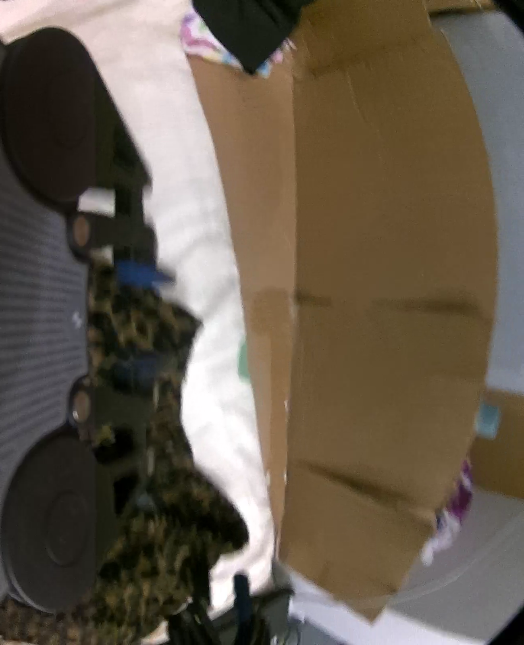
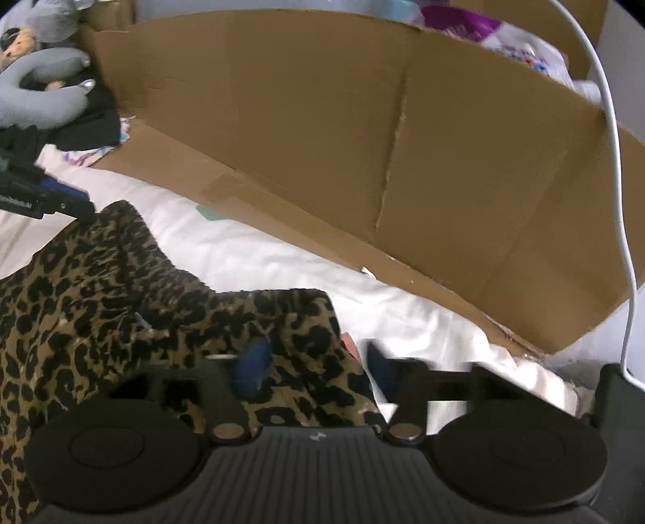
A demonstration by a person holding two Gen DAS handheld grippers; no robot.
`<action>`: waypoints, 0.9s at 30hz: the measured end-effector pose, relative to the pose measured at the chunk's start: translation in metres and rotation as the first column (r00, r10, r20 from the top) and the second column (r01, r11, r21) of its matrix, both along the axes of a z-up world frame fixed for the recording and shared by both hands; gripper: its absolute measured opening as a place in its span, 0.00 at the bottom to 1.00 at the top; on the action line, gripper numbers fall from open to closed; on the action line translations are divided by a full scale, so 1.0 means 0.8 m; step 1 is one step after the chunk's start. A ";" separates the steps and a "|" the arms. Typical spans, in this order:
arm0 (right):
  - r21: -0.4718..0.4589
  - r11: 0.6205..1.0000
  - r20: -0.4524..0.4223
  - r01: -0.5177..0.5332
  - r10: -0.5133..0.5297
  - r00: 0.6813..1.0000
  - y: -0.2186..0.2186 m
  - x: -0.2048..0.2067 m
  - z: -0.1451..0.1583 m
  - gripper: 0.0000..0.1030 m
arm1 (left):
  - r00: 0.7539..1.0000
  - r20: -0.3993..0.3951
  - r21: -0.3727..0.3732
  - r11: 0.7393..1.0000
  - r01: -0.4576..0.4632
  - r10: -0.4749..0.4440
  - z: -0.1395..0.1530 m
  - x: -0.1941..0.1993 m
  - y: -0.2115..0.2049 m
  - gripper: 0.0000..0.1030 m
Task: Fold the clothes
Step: 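Grasp the waistband with the right gripper while the left gripper grasps it too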
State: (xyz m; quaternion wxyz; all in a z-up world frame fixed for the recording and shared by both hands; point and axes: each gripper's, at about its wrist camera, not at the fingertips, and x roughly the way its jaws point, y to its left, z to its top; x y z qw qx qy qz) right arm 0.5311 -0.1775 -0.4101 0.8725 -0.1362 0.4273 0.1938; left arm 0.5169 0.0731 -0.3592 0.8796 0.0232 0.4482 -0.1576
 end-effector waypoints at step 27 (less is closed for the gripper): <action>-0.018 0.976 -0.064 0.219 -0.219 0.974 -0.021 0.056 -0.021 0.08 | 0.998 -0.064 0.016 0.999 0.031 -0.030 -0.021 0.019 -0.007 0.29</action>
